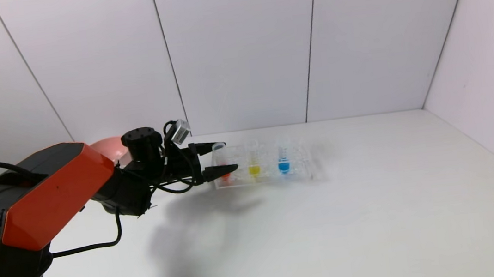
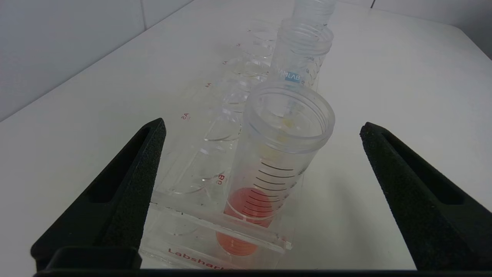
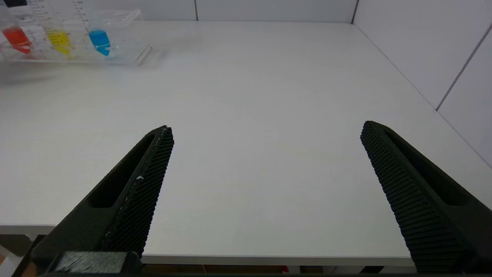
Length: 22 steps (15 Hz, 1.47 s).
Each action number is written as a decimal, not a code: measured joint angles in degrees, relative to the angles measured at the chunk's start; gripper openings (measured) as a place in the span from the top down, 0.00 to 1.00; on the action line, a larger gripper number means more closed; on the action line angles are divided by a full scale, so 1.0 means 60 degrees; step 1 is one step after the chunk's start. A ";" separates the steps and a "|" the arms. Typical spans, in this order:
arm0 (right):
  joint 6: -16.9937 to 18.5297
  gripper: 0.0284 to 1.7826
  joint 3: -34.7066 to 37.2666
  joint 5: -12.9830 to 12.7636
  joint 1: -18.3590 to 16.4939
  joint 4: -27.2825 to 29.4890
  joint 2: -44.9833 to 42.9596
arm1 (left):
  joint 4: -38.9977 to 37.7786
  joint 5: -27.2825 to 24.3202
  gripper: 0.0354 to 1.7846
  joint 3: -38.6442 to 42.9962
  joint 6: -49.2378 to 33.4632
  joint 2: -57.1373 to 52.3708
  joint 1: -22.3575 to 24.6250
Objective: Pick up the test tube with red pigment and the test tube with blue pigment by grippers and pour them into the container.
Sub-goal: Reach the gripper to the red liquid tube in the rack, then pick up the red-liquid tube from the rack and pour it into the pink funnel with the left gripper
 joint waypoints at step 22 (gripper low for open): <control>0.0000 0.00 0.0000 0.0000 0.0000 0.0000 0.0000 | 0.0128 0.0010 0.76 -0.0069 -0.0014 0.0051 -0.0087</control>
